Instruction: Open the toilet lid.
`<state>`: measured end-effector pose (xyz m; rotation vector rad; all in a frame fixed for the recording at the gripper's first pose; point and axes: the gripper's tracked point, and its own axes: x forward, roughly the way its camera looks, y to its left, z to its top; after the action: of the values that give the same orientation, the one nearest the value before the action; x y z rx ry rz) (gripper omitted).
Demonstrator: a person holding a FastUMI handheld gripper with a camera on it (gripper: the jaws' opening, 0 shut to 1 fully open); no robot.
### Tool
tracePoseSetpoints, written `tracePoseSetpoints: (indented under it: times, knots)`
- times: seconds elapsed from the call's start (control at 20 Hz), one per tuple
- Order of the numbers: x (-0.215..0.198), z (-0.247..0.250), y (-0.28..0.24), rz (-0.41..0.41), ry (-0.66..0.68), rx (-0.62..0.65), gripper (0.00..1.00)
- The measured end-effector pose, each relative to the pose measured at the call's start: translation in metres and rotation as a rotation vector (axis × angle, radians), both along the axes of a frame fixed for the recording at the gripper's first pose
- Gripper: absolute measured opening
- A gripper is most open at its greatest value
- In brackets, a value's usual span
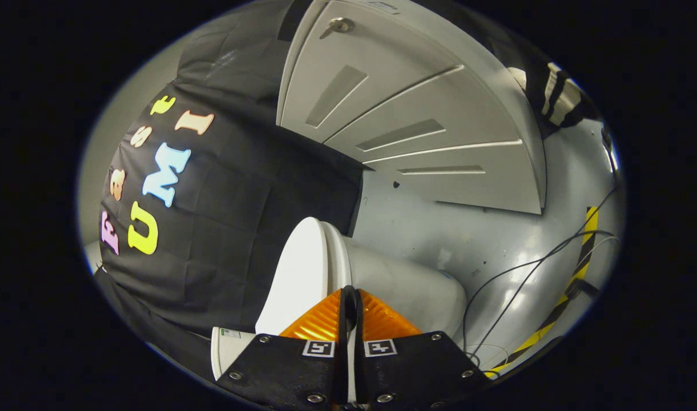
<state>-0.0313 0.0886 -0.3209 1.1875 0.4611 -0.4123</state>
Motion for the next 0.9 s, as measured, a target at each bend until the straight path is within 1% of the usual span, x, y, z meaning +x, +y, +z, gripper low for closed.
tracePoseSetpoints:
  times: [0.2,0.4,0.55,0.7,0.9]
  knots:
    - [-0.001,0.007,-0.002,0.026,0.038,-0.004,0.00]
    - [0.001,0.015,-0.002,0.043,0.088,-0.041,0.00]
    - [0.003,0.033,-0.004,0.057,0.070,-0.075,0.00]
    - [0.006,0.052,-0.004,0.082,0.070,-0.145,0.00]
    - [0.011,0.082,-0.003,0.085,0.044,-0.197,0.00]
